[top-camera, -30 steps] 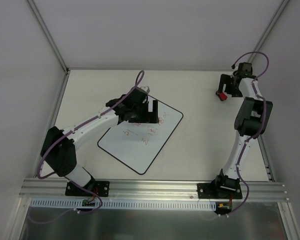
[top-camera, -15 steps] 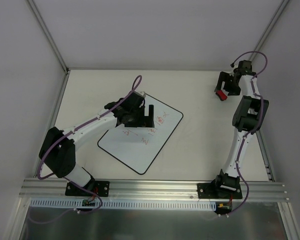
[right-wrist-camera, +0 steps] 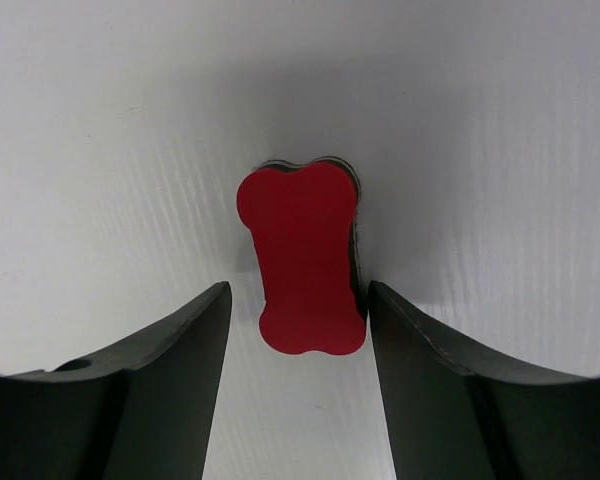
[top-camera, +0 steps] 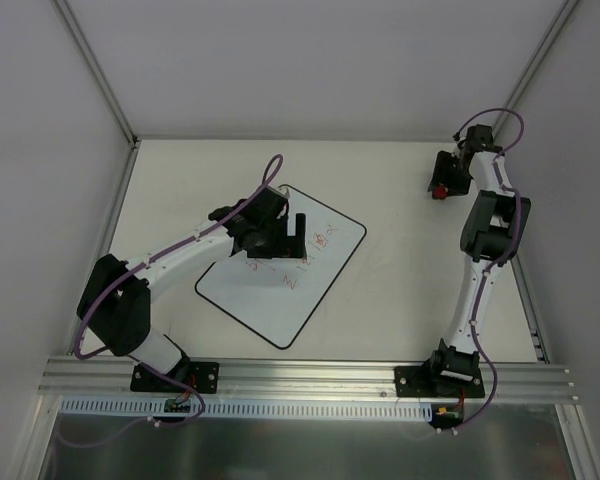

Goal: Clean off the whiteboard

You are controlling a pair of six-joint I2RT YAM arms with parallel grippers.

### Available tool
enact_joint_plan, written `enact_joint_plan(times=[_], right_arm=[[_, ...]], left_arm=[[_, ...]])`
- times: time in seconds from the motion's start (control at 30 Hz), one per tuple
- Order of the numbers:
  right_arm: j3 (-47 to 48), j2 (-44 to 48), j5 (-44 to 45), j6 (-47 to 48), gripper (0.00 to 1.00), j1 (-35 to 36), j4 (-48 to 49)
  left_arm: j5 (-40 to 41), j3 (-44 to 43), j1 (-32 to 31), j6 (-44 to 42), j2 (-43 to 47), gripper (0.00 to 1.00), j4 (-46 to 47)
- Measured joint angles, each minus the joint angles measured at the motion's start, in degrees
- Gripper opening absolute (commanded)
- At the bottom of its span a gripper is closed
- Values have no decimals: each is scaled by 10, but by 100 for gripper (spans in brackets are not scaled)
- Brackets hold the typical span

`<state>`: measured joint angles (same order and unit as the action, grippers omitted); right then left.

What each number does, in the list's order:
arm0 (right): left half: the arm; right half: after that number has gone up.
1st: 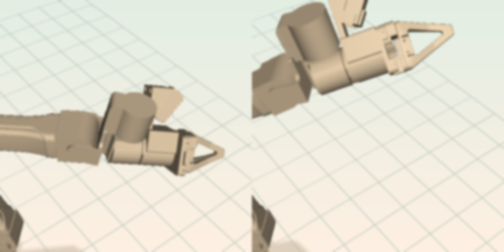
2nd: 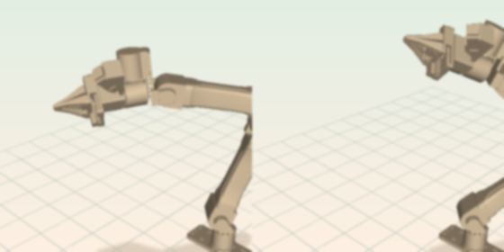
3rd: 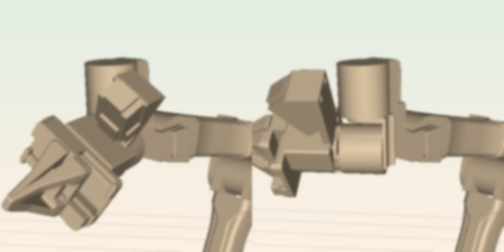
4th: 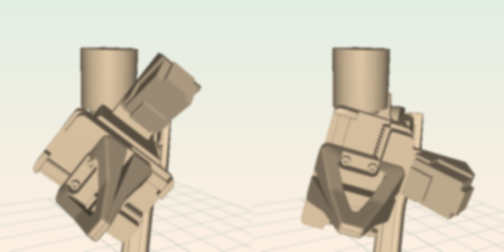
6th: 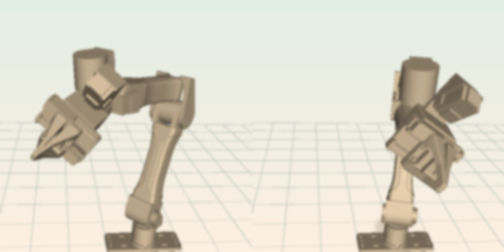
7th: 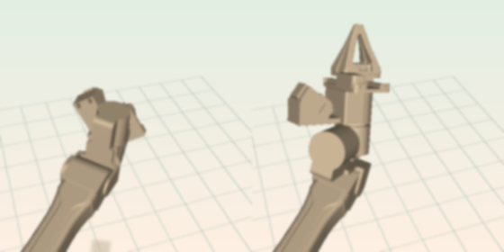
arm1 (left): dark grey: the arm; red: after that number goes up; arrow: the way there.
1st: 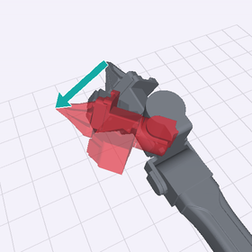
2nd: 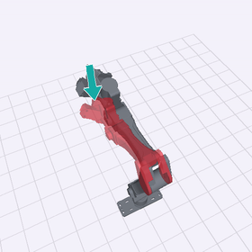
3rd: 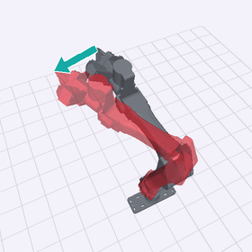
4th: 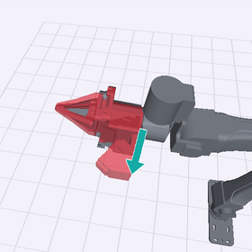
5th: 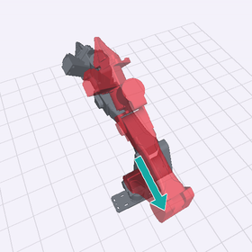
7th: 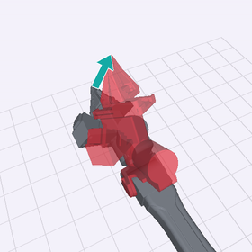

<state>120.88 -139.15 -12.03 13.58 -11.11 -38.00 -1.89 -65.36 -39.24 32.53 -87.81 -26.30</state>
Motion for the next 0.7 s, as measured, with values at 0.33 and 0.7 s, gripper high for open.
enact_joint_plan(times=[0.33,0.7], right_arm=[[-12,4,97,6,58,31,14],[-22,7,132,4,59,38,40]], left_arm=[[0,16,0,9,1,98,-1],[0,25,0,10,4,96,-1]])
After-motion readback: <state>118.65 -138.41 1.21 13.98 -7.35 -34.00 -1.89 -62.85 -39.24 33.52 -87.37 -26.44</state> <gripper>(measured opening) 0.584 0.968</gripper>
